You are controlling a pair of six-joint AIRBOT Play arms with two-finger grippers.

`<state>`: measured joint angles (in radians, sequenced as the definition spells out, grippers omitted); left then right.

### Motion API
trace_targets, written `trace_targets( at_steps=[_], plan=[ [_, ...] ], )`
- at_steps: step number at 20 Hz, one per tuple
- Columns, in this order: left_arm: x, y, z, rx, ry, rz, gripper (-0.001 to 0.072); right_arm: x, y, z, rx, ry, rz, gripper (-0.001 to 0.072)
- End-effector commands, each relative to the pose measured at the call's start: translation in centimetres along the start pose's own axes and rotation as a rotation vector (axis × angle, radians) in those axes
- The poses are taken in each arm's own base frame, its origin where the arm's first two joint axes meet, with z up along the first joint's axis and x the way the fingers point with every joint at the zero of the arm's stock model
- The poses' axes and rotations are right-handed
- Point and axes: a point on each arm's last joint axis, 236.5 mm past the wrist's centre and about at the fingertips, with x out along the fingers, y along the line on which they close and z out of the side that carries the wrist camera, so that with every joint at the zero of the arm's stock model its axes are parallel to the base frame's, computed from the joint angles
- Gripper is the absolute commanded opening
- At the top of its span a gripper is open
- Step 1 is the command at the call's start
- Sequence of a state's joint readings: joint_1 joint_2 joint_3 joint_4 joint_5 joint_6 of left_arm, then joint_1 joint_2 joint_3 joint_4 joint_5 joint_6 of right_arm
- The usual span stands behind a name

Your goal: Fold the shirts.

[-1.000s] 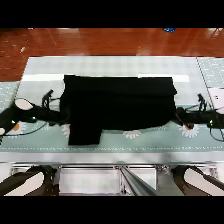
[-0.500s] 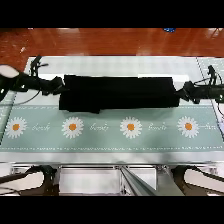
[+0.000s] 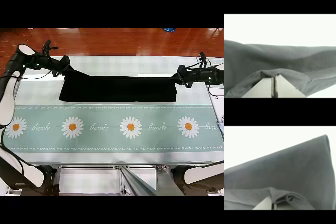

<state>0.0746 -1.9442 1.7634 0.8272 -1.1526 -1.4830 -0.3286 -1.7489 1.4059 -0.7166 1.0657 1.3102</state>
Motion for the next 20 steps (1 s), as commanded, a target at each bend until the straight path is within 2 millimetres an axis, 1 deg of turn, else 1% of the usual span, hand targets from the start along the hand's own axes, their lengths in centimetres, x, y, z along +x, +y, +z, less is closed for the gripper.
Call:
trace_targets(
  at_steps=[1,2,3,4,5,6,7,8,9,10,11,12,13,15,17,20],
  plan=[
    [2.8,0.4,-0.5,-0.013,0.061,-0.006,0.0255,2.0,-0.5,0.8,0.007,0.007,0.000,0.0330],
    [3.3,0.1,-2.0,0.001,0.118,-0.009,0.0508,2.2,-0.3,0.4,-0.039,0.024,-0.002,0.0417],
    [3.1,0.1,-2.9,0.058,0.159,-0.007,0.0504,2.1,-0.1,-0.1,-0.065,0.040,-0.006,0.0416],
    [2.2,0.7,-3.2,0.067,0.185,0.019,0.0504,1.5,0.0,0.0,-0.068,0.038,-0.013,0.0415],
    [0.7,1.9,-3.0,0.037,0.202,0.068,0.0504,0.4,-0.1,0.4,-0.064,0.022,-0.018,0.0415],
    [-1.4,3.1,-2.7,0.017,0.211,0.118,0.0504,-1.5,-0.2,1.2,-0.046,-0.006,-0.018,0.0414],
    [-4.0,4.3,-2.2,0.012,0.211,0.163,0.0504,-3.6,-0.2,1.9,-0.038,-0.036,-0.016,0.0414],
    [-6.7,5.3,-1.8,0.013,0.200,0.203,0.0504,-6.3,-0.6,2.6,-0.037,-0.071,-0.024,0.0414],
    [-9.4,6.6,-1.7,0.013,0.191,0.254,0.0504,-8.6,-1.4,2.9,-0.040,-0.098,-0.051,0.0413],
    [-11.7,7.9,-2.1,0.002,0.194,0.311,0.0504,-10.7,-2.4,2.7,-0.048,-0.102,-0.087,0.0409],
    [-13.3,8.3,-2.6,-0.009,0.194,0.334,0.0504,-11.7,-3.4,2.0,-0.053,-0.099,-0.119,0.0408],
    [-14.1,8.0,-3.1,-0.013,0.185,0.333,0.0504,-12.0,-4.9,1.0,-0.042,-0.090,-0.162,0.0409],
    [-14.4,7.3,-3.9,0.000,0.171,0.332,0.0504,-11.7,-6.5,0.0,-0.014,-0.081,-0.196,0.0409],
    [-14.4,6.0,-5.6,0.041,0.116,0.331,0.0504,-9.8,-8.8,-1.3,0.070,-0.088,-0.211,0.0408],
    [-14.0,4.7,-7.6,0.075,0.003,0.333,0.0504,-7.9,-9.4,-1.3,0.146,-0.120,-0.159,0.0409],
    [-12.3,1.8,-10.8,0.117,-0.198,0.263,0.0504,-5.5,-9.4,-1.2,0.217,-0.100,-0.062,0.0409]
  ],
)
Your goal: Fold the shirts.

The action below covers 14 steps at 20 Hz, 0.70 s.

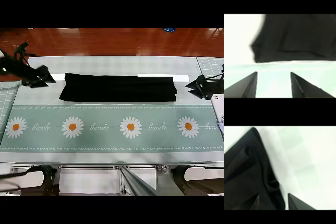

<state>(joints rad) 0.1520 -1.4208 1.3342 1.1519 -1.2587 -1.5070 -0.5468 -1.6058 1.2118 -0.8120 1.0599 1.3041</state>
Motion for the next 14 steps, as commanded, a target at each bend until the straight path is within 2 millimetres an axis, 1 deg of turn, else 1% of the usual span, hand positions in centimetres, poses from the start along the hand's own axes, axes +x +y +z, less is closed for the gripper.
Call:
trace_targets(
  at_steps=[1,3,4,7,10,11,12,13,14],
  plan=[
    [0.7,-3.0,-2.8,0.004,-0.229,-0.060,0.0504,2.7,-0.2,-0.3,0.098,0.009,0.081,0.0409],
    [2.1,-5.0,-5.5,0.010,-0.169,-0.106,0.0504,4.4,-0.3,-1.0,0.097,0.055,0.078,0.0409],
    [2.8,-5.7,-6.4,0.032,-0.136,-0.112,0.0504,5.3,-0.1,-1.4,0.090,0.081,0.080,0.0409],
    [3.6,-7.1,-7.1,0.065,-0.115,-0.123,0.0504,8.1,1.8,-2.8,0.054,0.172,0.095,0.0409],
    [4.2,-7.4,-7.3,0.062,-0.098,-0.131,0.0504,10.7,4.5,-4.7,-0.007,0.242,0.104,0.0407],
    [4.4,-7.5,-7.2,0.057,-0.095,-0.136,0.0504,11.3,5.4,-5.1,-0.026,0.258,0.108,0.0344],
    [4.6,-7.6,-7.1,0.047,-0.091,-0.143,0.0503,11.5,6.6,-5.5,-0.053,0.272,0.118,0.0176],
    [4.9,-7.8,-7.1,0.035,-0.085,-0.152,0.0501,11.3,7.8,-5.6,-0.083,0.281,0.131,0.0028],
    [5.1,-7.9,-7.2,0.023,-0.078,-0.162,0.0452,10.5,8.9,-5.7,-0.116,0.290,0.148,0.0024]
  ],
)
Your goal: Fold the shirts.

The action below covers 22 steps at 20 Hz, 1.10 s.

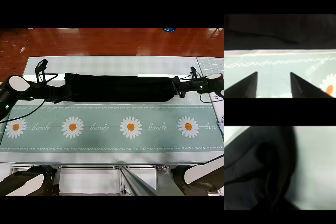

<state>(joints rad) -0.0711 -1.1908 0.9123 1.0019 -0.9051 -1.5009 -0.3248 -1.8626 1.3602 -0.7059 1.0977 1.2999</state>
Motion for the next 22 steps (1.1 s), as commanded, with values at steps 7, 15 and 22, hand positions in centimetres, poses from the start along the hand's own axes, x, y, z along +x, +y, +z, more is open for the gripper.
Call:
trace_targets(
  at_steps=[7,15,22],
  plan=[
    [1.5,-7.1,-2.8,0.209,0.073,-0.154,0.0019,-11.0,6.6,-7.1,-0.346,-0.044,-0.168,0.0023],
    [9.8,-21.6,-8.2,0.484,0.319,-0.296,0.0018,-19.3,10.2,-23.1,-0.391,-0.235,-0.119,0.0023],
    [15.9,-27.1,-21.9,0.614,0.660,-0.314,0.0018,-21.9,13.1,-26.7,-0.420,-0.325,-0.036,0.0023]
  ],
)
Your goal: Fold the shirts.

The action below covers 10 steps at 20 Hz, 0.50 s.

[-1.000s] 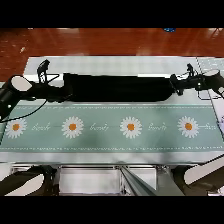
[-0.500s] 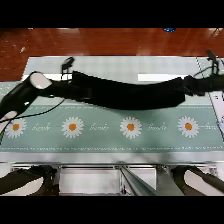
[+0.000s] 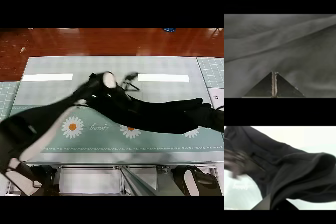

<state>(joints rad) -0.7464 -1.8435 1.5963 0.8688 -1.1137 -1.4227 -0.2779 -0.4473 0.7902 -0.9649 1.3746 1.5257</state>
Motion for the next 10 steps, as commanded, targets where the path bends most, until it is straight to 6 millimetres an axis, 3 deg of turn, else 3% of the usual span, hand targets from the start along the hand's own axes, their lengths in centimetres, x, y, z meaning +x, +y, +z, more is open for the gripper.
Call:
trace_targets(
  at_steps=[1,4,6,8,10],
  plan=[
    [6.0,-3.9,-3.2,0.053,0.147,-0.033,0.0017,-1.0,2.2,-0.8,0.004,-0.024,0.069,0.0023],
    [7.6,-5.2,-4.3,0.069,0.180,-0.052,0.0018,-1.0,2.3,-0.6,0.007,-0.028,0.076,0.0023],
    [6.5,-4.4,-3.4,0.064,0.171,-0.057,0.0018,-0.8,2.4,-0.6,0.008,-0.021,0.084,0.0024],
    [3.7,-1.7,-1.4,0.012,0.139,-0.053,0.0018,-0.6,3.3,-0.5,0.001,-0.010,0.131,0.0023],
    [-1.2,2.2,0.4,-0.066,0.099,-0.048,0.0018,-0.1,4.5,0.1,0.008,0.005,0.205,0.0023]
  ],
)
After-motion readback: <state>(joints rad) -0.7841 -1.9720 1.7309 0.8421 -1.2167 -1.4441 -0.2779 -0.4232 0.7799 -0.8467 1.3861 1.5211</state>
